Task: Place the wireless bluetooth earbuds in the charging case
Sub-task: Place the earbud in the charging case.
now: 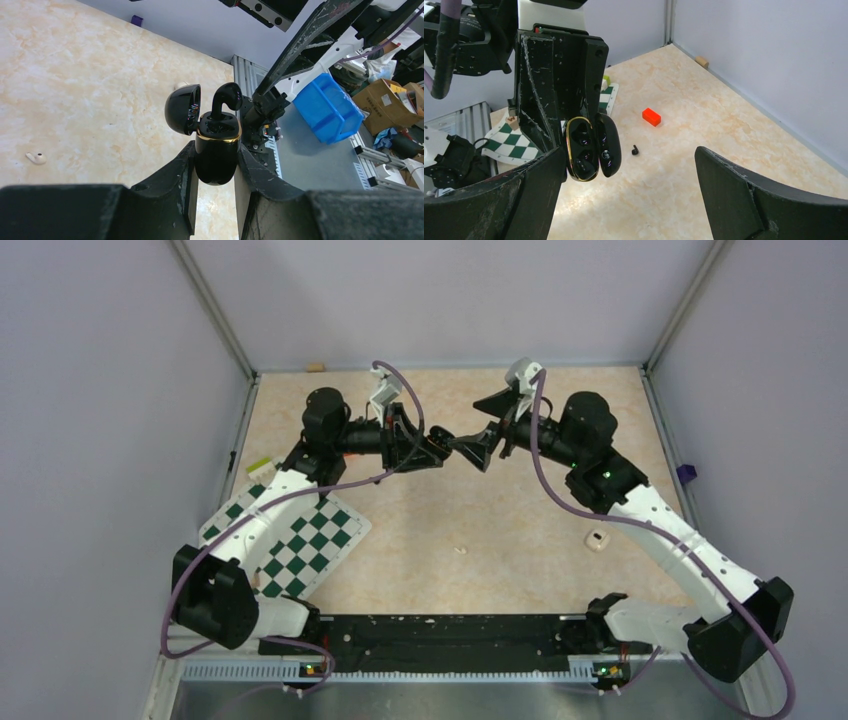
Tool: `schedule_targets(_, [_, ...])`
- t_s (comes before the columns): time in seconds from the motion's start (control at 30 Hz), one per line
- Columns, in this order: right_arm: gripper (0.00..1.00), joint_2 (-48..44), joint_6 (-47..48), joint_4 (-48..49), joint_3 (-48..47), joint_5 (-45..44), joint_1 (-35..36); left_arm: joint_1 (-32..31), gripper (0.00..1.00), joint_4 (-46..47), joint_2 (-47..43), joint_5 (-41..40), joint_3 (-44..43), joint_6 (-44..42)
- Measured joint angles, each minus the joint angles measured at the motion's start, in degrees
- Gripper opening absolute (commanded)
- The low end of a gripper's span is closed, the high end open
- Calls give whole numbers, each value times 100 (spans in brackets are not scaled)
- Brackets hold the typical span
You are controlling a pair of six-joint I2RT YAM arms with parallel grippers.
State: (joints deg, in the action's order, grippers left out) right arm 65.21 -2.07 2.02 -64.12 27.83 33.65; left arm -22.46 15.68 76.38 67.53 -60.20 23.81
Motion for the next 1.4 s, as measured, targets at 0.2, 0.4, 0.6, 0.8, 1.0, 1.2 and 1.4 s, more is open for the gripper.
schedule_targets(0.2, [99,22,177,-7,76,-190,76,0,0,-79,0,-52,0,-120])
schedule_targets(0.4, [99,31,358,-83,151,-341,118,4,0,-120,0,-96,0,-157])
schedule_targets(0.6, [99,70,400,-83,151,-424,162,9,0,-201,0,-122,0,-219])
schedule_targets(0.8, [99,162,389,-81,151,-549,227,22,0,-289,0,-162,0,-280])
schedule_targets(1.0, [99,162,282,-79,149,-527,234,24,0,-289,0,-181,0,-297])
schedule_targets(1.2, [99,162,122,-166,74,-339,234,24,0,-291,0,-177,0,-323])
schedule_targets(1.4, [99,149,219,-393,-208,-63,221,24,0,136,-26,-11,260,-232])
